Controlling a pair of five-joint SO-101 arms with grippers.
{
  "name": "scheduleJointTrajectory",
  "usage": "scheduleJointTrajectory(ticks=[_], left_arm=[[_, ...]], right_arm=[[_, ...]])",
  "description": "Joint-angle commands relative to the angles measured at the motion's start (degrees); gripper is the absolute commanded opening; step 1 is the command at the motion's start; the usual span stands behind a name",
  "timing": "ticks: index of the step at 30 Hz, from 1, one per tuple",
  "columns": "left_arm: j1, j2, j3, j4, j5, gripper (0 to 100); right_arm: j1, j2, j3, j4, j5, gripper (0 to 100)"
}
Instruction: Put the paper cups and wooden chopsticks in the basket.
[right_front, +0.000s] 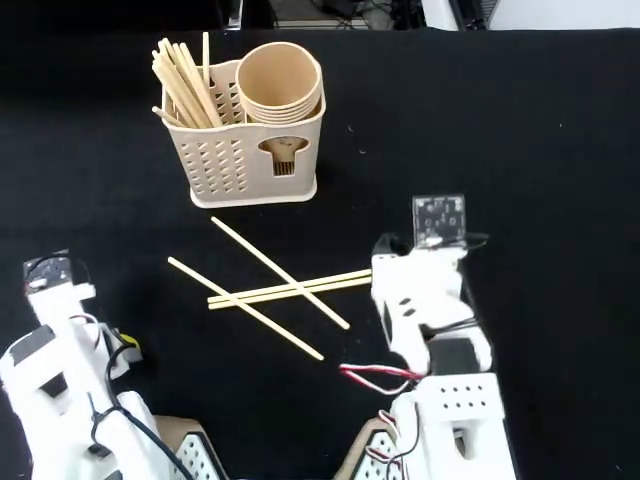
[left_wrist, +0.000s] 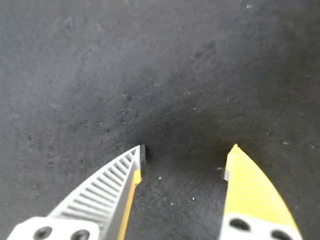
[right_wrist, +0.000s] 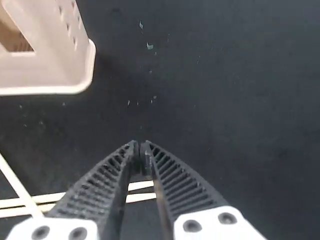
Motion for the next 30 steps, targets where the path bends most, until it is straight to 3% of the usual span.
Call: scheduleJointTrajectory(ticks=[1,6,9,13,16,25,30], left_arm=[[6.2,0.1,-0.2,-1.0,-2.5,28],[11.1,0.7,-9.0,0.4,-2.5,28],[15.3,0.8,-18.6,8.2,-3.0,29],[26.0,1.1,-32.3,20.7,-2.5,28],[32.5,4.3,-39.6,23.8,2.5,29],[40.2,34.8,-50.5,27.6,6.9,29],[41.1,46.2,-60.2,30.3,-0.4,29]], right_arm=[[1.8,-1.0,2.3,-4.0,1.7,3.6],[6.3,-1.1,3.3,-4.2,4.0,3.6],[9.1,-1.1,3.0,-4.3,3.3,3.6],[14.6,-0.9,3.3,-8.0,-2.9,3.6],[16.9,-1.0,4.2,-10.3,-5.9,3.6],[16.8,-1.1,6.6,-15.6,-5.9,3.6],[16.7,-1.1,6.6,-15.6,-5.9,3.6]])
